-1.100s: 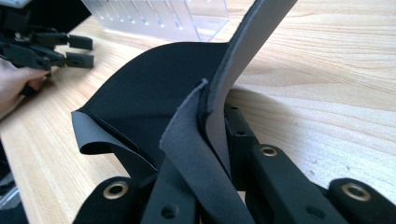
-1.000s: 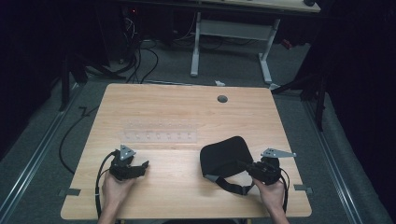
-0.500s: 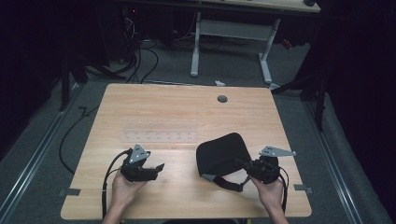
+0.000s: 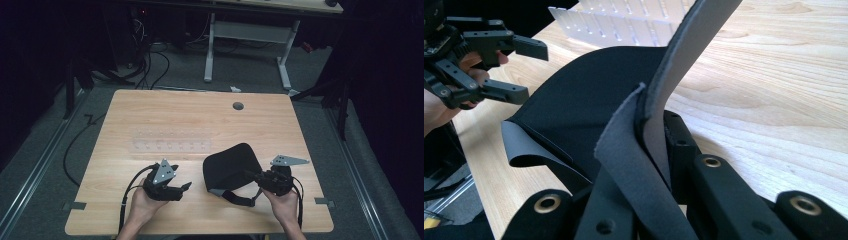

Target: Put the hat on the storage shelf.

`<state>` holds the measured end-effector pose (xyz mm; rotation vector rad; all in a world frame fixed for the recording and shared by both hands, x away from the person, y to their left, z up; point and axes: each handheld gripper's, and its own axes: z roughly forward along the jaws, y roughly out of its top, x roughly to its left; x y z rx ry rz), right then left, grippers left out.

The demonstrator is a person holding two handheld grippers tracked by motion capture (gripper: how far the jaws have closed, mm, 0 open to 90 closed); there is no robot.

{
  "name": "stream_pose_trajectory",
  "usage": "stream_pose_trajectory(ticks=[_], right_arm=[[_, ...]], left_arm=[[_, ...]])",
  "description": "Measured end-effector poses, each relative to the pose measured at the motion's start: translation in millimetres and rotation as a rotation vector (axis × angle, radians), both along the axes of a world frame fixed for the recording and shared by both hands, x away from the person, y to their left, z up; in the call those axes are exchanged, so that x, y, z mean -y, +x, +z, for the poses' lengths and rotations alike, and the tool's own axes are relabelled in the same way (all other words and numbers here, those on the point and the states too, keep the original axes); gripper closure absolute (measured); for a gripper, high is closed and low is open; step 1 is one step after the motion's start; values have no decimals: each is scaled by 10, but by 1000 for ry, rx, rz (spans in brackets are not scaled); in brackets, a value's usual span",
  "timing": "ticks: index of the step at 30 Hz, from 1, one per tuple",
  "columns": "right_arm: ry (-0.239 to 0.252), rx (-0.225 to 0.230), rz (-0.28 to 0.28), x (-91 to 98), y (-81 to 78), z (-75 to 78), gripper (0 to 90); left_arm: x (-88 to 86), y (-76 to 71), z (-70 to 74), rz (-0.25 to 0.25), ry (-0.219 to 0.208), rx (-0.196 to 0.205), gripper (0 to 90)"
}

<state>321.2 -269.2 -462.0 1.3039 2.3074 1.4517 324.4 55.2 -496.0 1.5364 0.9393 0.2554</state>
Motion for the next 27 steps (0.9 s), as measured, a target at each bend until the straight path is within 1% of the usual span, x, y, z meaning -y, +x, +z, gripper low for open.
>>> stream_pose_trajectory(ticks=[2,3,7,8,10,11,18,21,26,27], right_arm=[[4,-4,10,-25,2,-16,855],[2,-6,15,-38,5,-24,854],[-7,-19,31,-93,11,-43,854],[-9,-18,36,-105,15,-46,854],[-5,-26,41,-131,15,-48,854],[-6,-23,49,-141,21,-54,854],[-11,-47,73,-225,35,-87,853],[-13,-51,78,-250,41,-82,852],[-13,-52,90,-297,56,-70,851],[-12,-57,90,-304,59,-68,852]], left_arm=[[43,-12,-12,-8,7,-2,271],[53,-19,-15,-18,21,3,271],[98,-36,-9,-33,19,13,272],[97,-35,-9,-39,31,16,272],[106,-36,-9,-40,26,17,272],[118,-40,-12,-44,29,19,272],[140,-51,-23,-49,39,28,269],[156,-51,-25,-53,32,24,272],[253,-85,-35,-78,57,49,278],[269,-88,-36,-75,56,54,277]])
